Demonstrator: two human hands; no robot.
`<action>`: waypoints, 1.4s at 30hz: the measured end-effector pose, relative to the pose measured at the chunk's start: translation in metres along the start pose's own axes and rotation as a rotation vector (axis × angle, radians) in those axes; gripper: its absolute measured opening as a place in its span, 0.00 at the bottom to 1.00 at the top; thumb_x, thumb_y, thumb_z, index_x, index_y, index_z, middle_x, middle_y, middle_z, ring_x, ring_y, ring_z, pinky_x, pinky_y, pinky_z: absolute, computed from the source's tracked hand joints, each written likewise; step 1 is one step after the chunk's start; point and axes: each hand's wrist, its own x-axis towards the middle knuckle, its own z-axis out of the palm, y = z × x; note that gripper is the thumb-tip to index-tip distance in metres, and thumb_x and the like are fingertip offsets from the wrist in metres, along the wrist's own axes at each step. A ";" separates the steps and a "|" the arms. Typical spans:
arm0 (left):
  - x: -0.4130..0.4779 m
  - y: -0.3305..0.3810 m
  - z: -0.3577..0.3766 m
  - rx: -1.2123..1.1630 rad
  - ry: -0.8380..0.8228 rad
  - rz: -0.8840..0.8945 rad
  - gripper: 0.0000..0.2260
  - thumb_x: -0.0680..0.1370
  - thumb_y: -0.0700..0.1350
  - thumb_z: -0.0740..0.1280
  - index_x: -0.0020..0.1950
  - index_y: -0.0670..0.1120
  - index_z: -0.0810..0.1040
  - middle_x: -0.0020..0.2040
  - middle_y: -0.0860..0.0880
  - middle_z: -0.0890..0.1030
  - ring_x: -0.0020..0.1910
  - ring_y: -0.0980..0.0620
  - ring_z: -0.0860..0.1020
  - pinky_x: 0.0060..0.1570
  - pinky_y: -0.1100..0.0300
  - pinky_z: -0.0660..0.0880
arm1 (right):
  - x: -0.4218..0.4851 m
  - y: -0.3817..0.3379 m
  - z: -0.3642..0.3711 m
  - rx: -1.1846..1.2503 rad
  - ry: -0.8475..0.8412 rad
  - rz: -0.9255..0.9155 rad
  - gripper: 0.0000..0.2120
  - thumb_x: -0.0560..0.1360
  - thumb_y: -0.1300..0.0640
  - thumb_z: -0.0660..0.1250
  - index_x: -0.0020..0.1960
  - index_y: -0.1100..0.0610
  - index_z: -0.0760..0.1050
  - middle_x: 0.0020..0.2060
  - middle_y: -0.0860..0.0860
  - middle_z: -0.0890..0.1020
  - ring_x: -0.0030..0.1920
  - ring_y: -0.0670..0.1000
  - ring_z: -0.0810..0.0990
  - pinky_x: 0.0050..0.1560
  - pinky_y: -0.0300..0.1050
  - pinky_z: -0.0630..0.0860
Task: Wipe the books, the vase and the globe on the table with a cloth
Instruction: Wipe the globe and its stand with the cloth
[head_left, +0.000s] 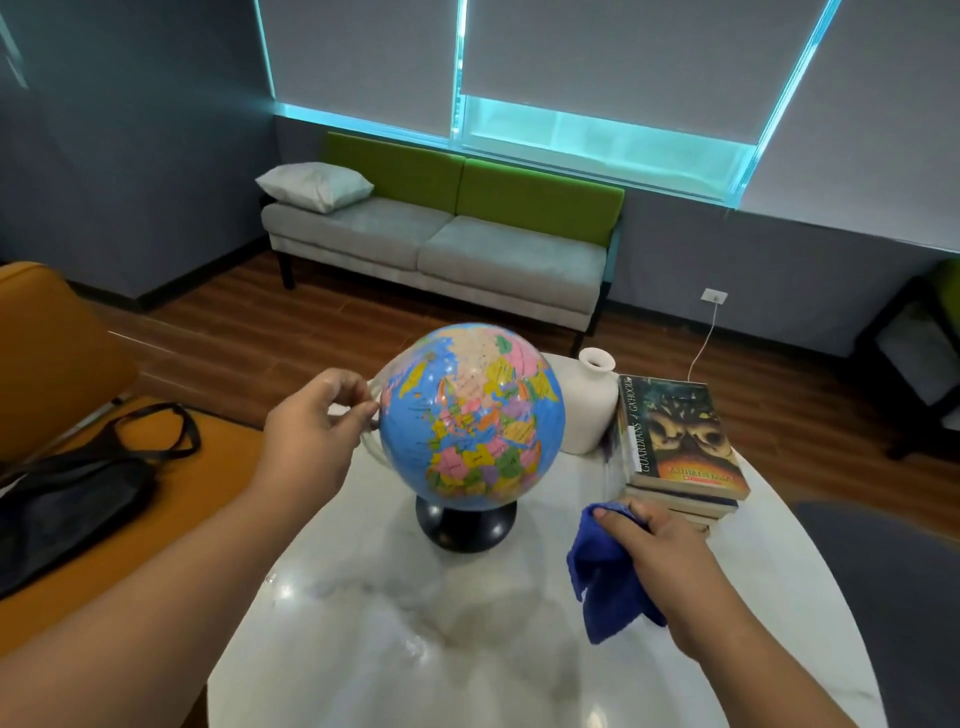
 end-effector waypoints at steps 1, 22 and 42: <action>0.007 0.004 0.004 0.003 0.009 0.005 0.09 0.76 0.35 0.69 0.40 0.49 0.76 0.35 0.52 0.79 0.31 0.67 0.77 0.46 0.46 0.79 | 0.002 0.002 -0.001 -0.005 -0.002 -0.005 0.08 0.76 0.57 0.67 0.39 0.58 0.78 0.30 0.52 0.79 0.32 0.50 0.74 0.35 0.42 0.69; 0.089 0.013 0.041 0.405 -0.137 0.189 0.10 0.77 0.44 0.68 0.58 0.50 0.80 0.52 0.53 0.80 0.50 0.54 0.77 0.53 0.62 0.71 | 0.029 0.024 0.003 -0.013 -0.045 0.065 0.08 0.77 0.53 0.66 0.42 0.54 0.79 0.32 0.50 0.80 0.32 0.47 0.76 0.32 0.36 0.69; 0.140 0.073 0.090 0.680 -0.166 0.421 0.09 0.76 0.41 0.68 0.54 0.45 0.84 0.51 0.44 0.84 0.55 0.45 0.79 0.57 0.55 0.73 | 0.024 0.058 -0.011 0.043 -0.023 0.176 0.06 0.77 0.53 0.66 0.43 0.53 0.79 0.35 0.51 0.82 0.36 0.50 0.77 0.37 0.41 0.72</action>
